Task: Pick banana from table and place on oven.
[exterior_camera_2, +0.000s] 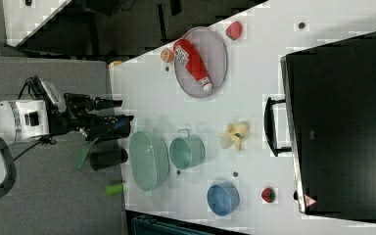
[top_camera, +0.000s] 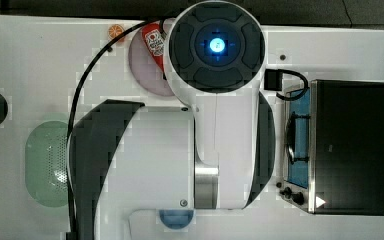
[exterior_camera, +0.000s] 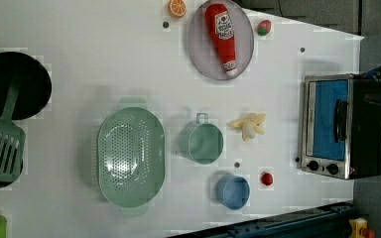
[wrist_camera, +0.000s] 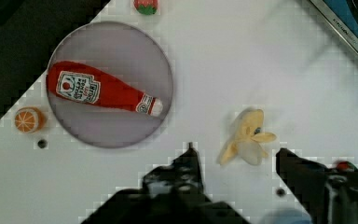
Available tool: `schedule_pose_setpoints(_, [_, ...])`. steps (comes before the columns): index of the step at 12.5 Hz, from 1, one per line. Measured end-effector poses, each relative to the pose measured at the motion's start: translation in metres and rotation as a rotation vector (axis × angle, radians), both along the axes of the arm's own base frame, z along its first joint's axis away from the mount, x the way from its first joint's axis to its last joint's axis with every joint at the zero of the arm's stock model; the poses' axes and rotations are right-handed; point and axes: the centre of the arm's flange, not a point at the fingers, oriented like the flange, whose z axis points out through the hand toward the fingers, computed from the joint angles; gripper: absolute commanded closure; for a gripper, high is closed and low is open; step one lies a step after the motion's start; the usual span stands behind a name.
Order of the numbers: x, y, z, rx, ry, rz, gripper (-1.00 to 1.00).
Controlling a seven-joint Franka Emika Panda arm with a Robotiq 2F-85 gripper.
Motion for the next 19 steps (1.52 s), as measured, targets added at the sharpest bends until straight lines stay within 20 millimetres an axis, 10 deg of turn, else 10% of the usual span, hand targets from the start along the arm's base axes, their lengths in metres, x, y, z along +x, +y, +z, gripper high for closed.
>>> schedule_pose_setpoints(3, [-0.116, -0.010, -0.002, -0.016, 0.126, -0.037, -0.99])
schedule_pose_setpoints(5, [-0.154, -0.012, 0.028, -0.014, 0.041, -0.044, -1.00])
schedule_pose_setpoints(8, [-0.157, -0.010, 0.070, 0.017, -0.076, -0.050, -1.00])
schedule_pose_setpoints(10, [-0.142, -0.012, 0.057, 0.013, -0.092, -0.053, -1.00])
schedule_pose_setpoints(16, [-0.069, -0.018, -0.110, -0.006, -0.022, -0.051, -1.00])
schedule_pose_setpoints(19, [-0.069, -0.019, -0.199, 0.008, 0.052, -0.060, -1.00])
